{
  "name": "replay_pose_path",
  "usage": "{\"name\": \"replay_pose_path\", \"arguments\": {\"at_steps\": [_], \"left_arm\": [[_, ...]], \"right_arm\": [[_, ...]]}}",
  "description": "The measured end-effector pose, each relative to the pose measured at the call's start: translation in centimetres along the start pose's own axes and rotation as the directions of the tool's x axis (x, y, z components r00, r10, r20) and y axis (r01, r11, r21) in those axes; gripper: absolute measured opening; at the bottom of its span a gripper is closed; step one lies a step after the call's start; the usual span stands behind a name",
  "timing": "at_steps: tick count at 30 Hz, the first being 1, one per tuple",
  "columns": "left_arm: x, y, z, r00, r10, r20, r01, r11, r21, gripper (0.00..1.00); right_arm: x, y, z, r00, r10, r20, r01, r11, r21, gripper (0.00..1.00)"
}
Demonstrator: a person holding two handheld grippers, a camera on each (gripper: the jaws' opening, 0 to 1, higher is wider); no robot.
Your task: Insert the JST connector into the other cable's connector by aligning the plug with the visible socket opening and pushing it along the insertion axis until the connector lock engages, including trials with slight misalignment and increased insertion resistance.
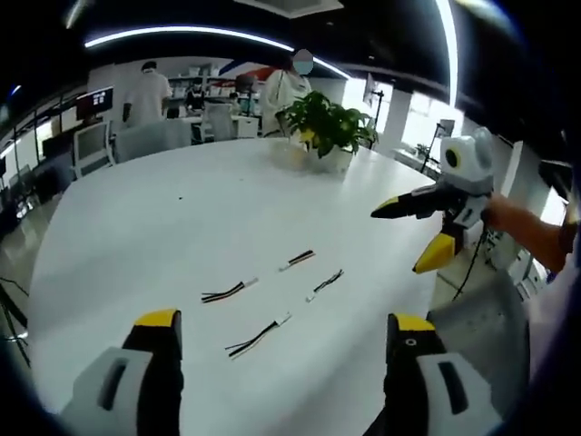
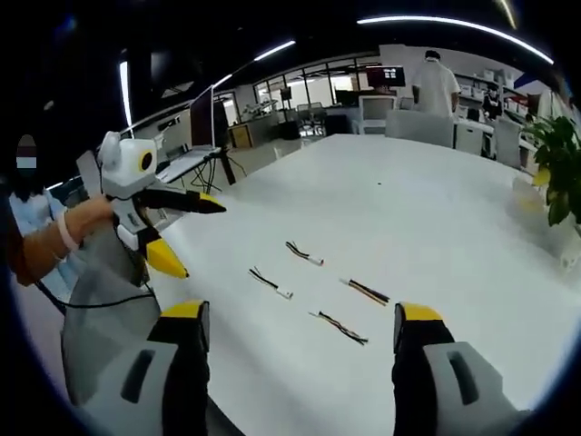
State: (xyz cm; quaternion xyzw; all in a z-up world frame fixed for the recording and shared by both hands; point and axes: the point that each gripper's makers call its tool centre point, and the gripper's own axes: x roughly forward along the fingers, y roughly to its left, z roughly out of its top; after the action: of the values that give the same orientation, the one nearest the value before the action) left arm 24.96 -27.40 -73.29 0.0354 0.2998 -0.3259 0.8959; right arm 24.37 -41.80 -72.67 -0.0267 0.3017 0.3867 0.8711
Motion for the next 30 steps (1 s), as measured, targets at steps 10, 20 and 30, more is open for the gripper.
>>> {"name": "replay_pose_path", "arguments": {"at_steps": [10, 20, 30], "left_arm": [[1.9, 0.7, 1.4, 0.999, -0.022, 0.030, 0.023, 1.000, -0.001, 0.90], [4.0, 1.7, 2.2, 0.998, -0.047, 0.044, 0.046, 0.999, 0.022, 0.85], [5.8, 3.0, 2.8, 0.997, -0.061, 0.044, 0.060, 0.998, 0.016, 0.85]], "right_arm": [[1.5, -0.8, 1.0, 1.000, 0.008, 0.002, -0.008, 1.000, -0.016, 0.81], [3.1, -2.4, 0.9, 1.000, 0.009, -0.015, -0.009, 0.999, -0.052, 0.79], [4.7, -3.6, 1.4, 0.999, 0.033, -0.018, -0.034, 0.998, -0.051, 0.74]]}}
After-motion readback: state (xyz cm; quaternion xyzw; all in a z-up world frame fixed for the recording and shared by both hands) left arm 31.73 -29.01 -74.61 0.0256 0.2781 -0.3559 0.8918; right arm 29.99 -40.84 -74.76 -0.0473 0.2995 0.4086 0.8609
